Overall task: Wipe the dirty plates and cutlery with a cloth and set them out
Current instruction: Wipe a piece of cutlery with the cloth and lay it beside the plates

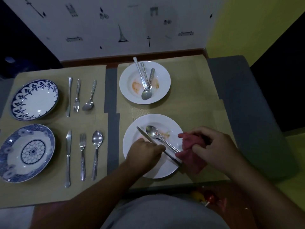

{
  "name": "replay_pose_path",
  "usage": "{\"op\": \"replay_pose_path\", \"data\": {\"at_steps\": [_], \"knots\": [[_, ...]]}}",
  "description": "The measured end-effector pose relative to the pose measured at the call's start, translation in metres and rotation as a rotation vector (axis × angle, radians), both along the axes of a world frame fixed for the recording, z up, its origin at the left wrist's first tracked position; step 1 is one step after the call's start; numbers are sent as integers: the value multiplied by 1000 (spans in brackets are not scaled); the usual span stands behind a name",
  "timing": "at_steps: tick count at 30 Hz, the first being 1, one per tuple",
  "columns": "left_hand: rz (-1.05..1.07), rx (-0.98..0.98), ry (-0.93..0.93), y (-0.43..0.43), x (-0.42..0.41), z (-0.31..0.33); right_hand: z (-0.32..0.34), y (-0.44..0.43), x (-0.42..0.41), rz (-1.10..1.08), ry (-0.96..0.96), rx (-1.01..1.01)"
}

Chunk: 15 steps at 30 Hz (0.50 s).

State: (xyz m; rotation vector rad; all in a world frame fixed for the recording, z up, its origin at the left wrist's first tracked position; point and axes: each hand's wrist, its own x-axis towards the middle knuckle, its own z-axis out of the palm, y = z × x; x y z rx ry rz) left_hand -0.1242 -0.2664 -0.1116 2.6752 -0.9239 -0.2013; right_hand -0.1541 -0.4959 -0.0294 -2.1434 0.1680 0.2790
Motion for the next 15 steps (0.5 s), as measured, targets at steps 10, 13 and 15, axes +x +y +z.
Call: {"op": "replay_pose_path", "data": {"at_steps": [10,13,15], "knots": [[408,-496,393,43,-3,21,15,48,4,-31,-24,-5],[439,-618,448,46,3,25,18,69,3,-43,-37,8],[461,-679,515,51,6,27,18,82,2,-69,-58,0]]}}
